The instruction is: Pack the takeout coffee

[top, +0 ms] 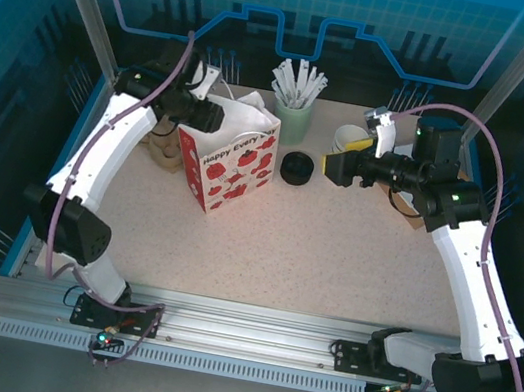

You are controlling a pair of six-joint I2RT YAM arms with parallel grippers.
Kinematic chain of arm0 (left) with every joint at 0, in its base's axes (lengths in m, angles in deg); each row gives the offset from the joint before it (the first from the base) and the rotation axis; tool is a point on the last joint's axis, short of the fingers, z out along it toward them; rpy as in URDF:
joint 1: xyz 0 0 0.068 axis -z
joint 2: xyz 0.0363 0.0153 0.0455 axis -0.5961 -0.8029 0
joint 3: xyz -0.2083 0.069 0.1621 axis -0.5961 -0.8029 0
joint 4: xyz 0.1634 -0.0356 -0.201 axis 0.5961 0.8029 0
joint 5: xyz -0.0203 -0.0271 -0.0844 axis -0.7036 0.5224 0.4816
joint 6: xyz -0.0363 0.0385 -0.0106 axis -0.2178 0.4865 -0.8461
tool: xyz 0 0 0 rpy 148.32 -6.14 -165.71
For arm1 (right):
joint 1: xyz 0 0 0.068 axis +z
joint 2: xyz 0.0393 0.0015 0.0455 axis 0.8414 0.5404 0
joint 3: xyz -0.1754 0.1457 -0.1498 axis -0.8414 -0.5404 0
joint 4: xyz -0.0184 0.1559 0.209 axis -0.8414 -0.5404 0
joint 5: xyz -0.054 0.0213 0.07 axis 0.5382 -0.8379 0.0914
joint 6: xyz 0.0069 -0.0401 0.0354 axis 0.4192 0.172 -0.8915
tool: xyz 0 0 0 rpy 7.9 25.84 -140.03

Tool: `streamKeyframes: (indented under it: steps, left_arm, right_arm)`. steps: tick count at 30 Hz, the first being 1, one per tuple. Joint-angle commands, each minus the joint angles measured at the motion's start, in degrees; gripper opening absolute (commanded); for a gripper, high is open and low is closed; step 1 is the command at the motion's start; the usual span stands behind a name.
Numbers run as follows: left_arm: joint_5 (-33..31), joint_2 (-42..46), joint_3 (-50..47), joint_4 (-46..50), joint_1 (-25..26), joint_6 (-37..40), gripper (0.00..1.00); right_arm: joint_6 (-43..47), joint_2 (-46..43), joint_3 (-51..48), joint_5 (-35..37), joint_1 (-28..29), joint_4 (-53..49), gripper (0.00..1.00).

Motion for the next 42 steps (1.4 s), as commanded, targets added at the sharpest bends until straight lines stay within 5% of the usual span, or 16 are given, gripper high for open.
streamKeyframes:
  steps: [1, 9, 20, 29, 42]
  left_arm:
    - [-0.19, -1.68, 3.13, -0.21, -0.37, -0.43, 0.51]
    - [-0.83, 0.68, 3.82, -6.60, -0.32, -0.11, 0.52]
    - [1.07, -6.76, 11.13, -6.18, -0.34, 2.37, 0.51]
    - [3.53, -10.19, 14.97, -2.21, -0.32, 2.60, 0.29]
    - [9.79, -3.73, 5.81, -5.55, -0.28, 1.48, 0.03]
  right_arm:
    - [0.08, -0.21, -0.38, 0.07, 0.82, -0.01, 0.85]
    - [0.12, 0.59, 0.29, -0.19, 0.77, 0.05, 0.85]
    - [0.06, 0.65, -0.49, -0.20, 0.93, 0.25, 0.85]
    - [0.30, -0.09, -1.24, 0.50, 0.89, -0.10, 0.85]
    - [-0.13, 0.81, -1.97, -0.19, 0.92, 0.77, 0.85]
